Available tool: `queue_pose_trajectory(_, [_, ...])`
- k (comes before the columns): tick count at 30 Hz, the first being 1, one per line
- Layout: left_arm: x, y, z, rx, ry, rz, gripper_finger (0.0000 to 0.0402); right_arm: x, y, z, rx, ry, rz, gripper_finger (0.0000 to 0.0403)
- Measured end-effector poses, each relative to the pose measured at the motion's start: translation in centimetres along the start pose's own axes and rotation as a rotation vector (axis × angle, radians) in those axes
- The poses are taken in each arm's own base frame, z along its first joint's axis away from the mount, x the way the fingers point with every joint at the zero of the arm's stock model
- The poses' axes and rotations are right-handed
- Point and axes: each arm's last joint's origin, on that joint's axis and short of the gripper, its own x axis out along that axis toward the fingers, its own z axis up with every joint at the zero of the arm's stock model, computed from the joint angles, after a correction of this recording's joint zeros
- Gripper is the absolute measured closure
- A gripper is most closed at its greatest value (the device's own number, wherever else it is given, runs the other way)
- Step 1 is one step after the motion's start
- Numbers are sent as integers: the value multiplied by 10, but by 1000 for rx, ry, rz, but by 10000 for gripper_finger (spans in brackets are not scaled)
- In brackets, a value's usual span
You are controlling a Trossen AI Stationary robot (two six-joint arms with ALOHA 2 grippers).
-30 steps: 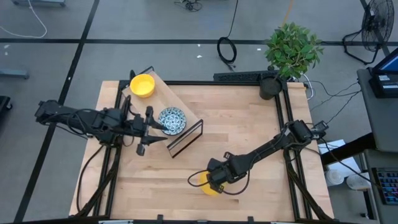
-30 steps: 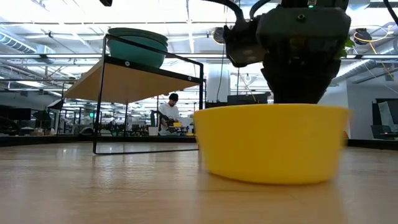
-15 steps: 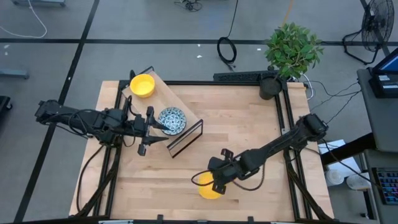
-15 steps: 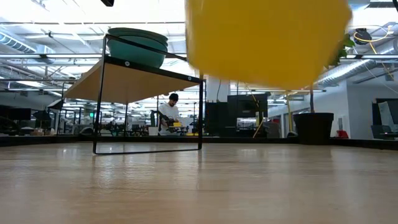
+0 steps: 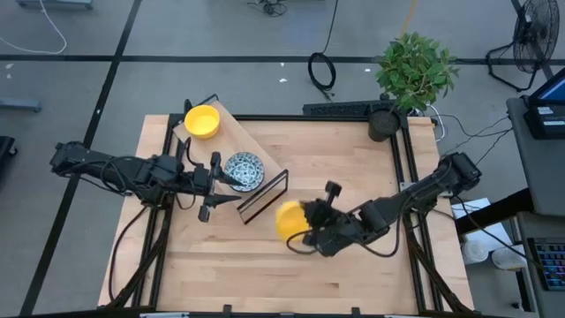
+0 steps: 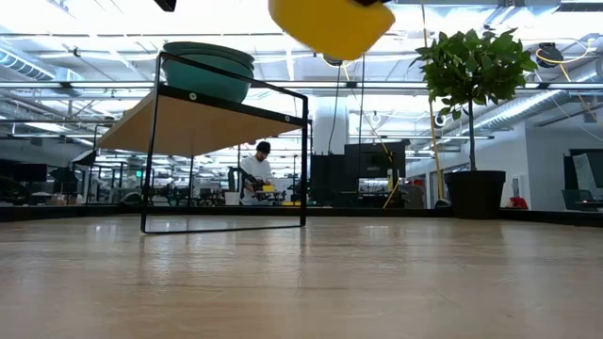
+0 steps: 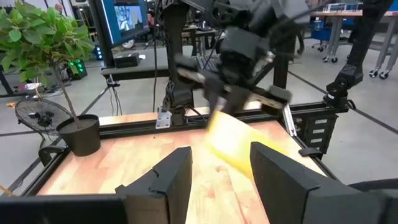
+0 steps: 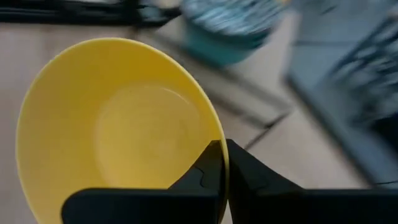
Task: Pick & Place Mini bowls
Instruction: Stack the yellow bowl on the yellow bowls on the shelf
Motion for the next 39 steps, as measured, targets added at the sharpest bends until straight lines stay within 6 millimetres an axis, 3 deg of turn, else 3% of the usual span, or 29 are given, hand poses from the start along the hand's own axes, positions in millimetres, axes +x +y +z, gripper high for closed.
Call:
queue_pose_trajectory(4, [0,0,1,24,-13,1,246,6,-19,9,-87,-62,-190,402])
queue_pose_trajectory(11, [0,0,3,56,-33,10,243,33,-55,19,-262,-26,-487,403])
queue_pose_trajectory(20, [0,4,4,205,-28,130,229,80,-130,35,-303,108,-712,403])
queue_pose_trajectory(24, [-1,8,4,328,14,285,236,104,-166,41,-254,92,-682,403])
queue_pose_trajectory(28, [-2,14,4,365,74,489,249,125,-194,43,-270,-51,-597,403])
queue_pose_trajectory(33, [-1,24,6,433,133,740,268,130,-225,49,-283,-392,-594,403])
queue_pose_trajectory(39, [3,48,14,434,129,1052,275,132,-240,36,-320,-691,-662,403])
